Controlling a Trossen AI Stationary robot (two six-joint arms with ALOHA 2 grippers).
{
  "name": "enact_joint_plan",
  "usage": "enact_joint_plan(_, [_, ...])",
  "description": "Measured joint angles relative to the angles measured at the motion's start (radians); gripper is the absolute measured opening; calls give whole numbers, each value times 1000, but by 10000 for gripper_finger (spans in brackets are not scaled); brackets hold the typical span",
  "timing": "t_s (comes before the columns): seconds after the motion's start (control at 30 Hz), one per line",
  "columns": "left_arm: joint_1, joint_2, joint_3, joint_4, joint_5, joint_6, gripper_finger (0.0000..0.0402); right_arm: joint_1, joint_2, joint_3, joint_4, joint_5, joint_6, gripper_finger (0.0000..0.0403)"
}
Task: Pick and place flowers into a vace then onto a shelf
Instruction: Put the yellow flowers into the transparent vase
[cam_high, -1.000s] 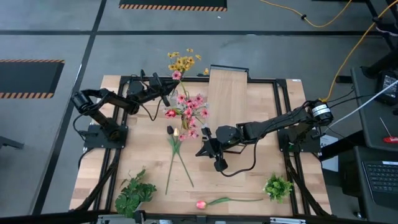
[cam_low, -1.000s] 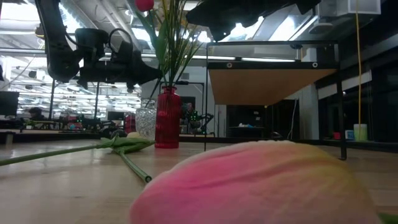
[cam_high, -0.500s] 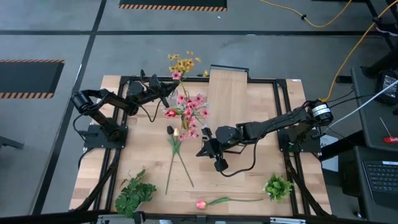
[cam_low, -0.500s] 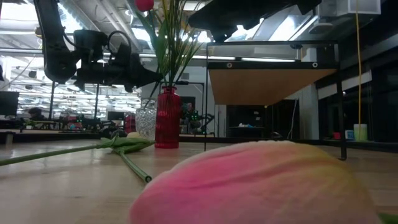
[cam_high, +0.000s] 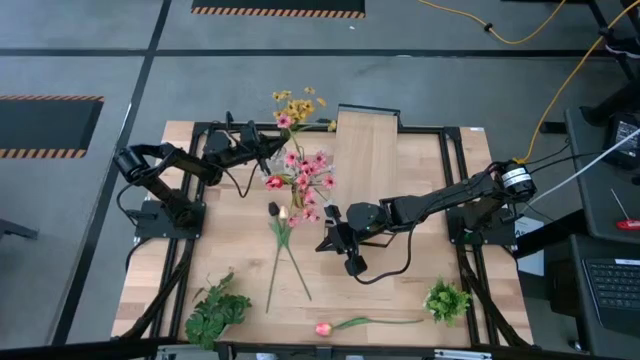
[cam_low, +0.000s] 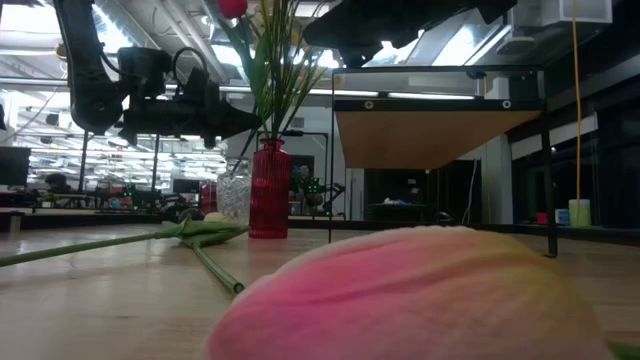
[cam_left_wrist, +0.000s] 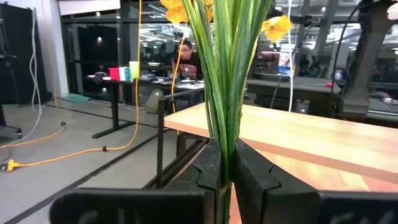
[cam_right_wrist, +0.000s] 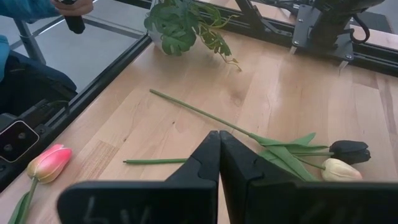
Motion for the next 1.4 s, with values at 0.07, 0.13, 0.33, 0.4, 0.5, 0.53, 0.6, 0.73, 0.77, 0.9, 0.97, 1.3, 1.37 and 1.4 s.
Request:
enact_joint_plan(0.07, [0,0,0,0,0,1,23,0,0,0,0,0,0,10])
enact_joint_plan(0.13, [0,0,0,0,0,2,22,0,0,0,0,0,0,10])
enact_joint_plan(0.33, [0,0,0,-1,7,4,22,0,0,0,0,0,0,10])
enact_joint_plan(0.4, [0,0,0,-1,7,22,22,1,0,0,0,0,0,10])
enact_joint_plan(0.5, [0,0,0,-3,8,40,24,5,0,0,0,0,0,10])
enact_joint_plan(0.53, [0,0,0,-6,8,46,26,5,0,0,0,0,0,10])
enact_joint_plan(0.6, [1,0,-1,-12,8,54,29,6,0,0,0,0,0,10])
enact_joint_plan(0.73, [1,0,-21,-12,7,56,28,6,-1,0,-6,0,0,10])
enact_joint_plan(0.77, [1,0,-28,-10,5,56,26,6,-1,0,-8,0,0,10])
enact_joint_plan(0.9, [1,0,-55,2,-3,56,19,6,-1,0,-8,0,0,10])
enact_joint_plan(0.97, [1,0,-62,5,-5,56,19,6,-1,0,-8,0,-1,10])
enact_joint_plan(1.3, [1,0,-64,45,-8,56,30,6,-2,0,-8,0,-2,10])
enact_joint_plan(1.37, [1,0,-64,40,-8,56,35,6,-2,0,-8,0,-3,10])
enact_joint_plan(1.4, [1,0,-64,39,-8,56,38,6,-1,0,-8,0,-3,10])
